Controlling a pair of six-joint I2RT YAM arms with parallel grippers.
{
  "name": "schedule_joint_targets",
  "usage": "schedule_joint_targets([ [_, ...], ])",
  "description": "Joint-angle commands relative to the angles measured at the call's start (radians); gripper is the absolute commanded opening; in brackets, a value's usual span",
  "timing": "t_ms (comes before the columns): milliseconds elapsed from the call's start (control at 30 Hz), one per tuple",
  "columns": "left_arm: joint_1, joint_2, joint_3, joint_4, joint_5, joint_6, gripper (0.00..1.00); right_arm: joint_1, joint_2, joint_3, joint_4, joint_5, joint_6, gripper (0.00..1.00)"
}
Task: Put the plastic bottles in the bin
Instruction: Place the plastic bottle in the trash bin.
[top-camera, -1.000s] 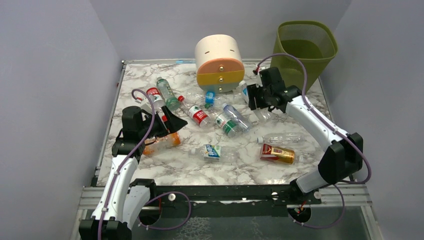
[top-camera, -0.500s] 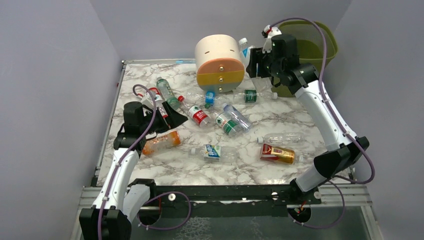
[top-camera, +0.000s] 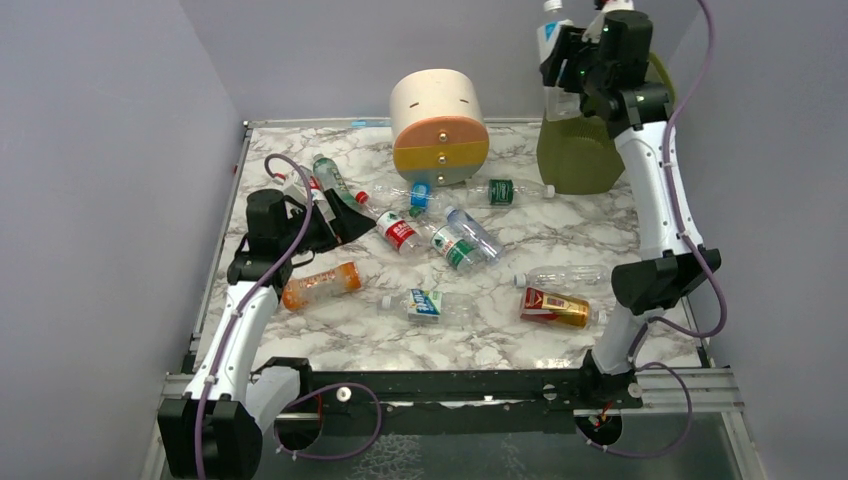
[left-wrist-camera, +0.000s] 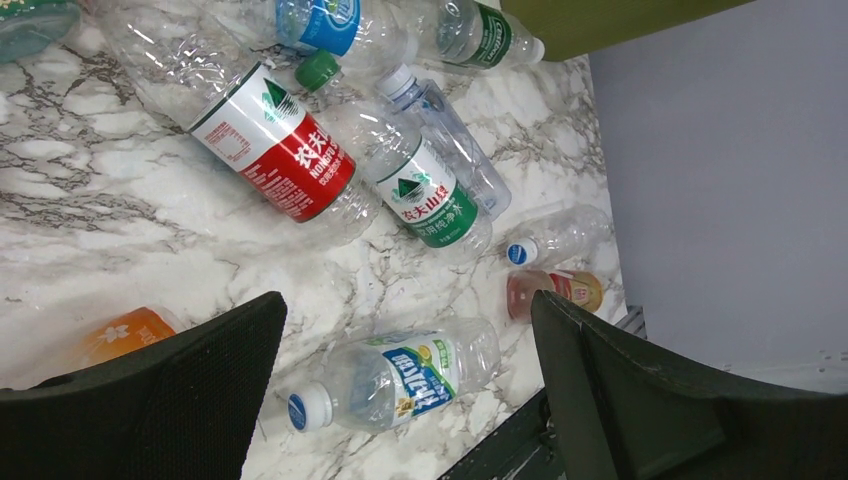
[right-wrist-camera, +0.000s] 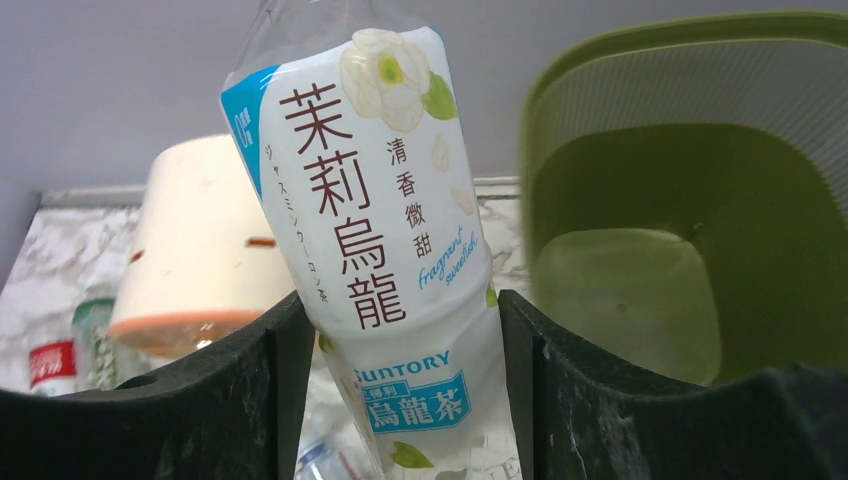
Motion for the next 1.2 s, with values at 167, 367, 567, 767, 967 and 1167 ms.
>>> schedule_joint_targets([
  [167, -0.002, 0.001, 0.057, -0.024, 0.007, 0.014, 0.99, -0.246, 0.076, 0.077, 0.208, -0.218, 0.126, 0.47],
  [367, -0.002, 0.010, 0.066, -0.038, -0.007, 0.024, 0.99, -0.289, 0.100, 0.051, 0.300, -0.236, 0.166, 0.47],
  [567, -0.002, 0.023, 0.072, -0.038, -0.013, 0.033, 0.99, -0.307, 0.146, 0.029, 0.345, -0.227, 0.177, 0.47],
  [767, -0.002, 0.004, 0.064, -0.038, -0.021, 0.024, 0.99, -0.311, 0.159, -0.052, 0.396, -0.203, 0.185, 0.47],
  [967, -0.002, -0.002, 0.071, -0.050, -0.025, 0.029, 0.99, -0.315, 0.220, -0.028, 0.376, -0.219, 0.194, 0.55],
  [1167, -0.002, -0.010, 0.077, -0.055, -0.029, 0.024, 0.99, -0.315, 0.222, -0.063, 0.333, -0.229, 0.211, 0.86],
])
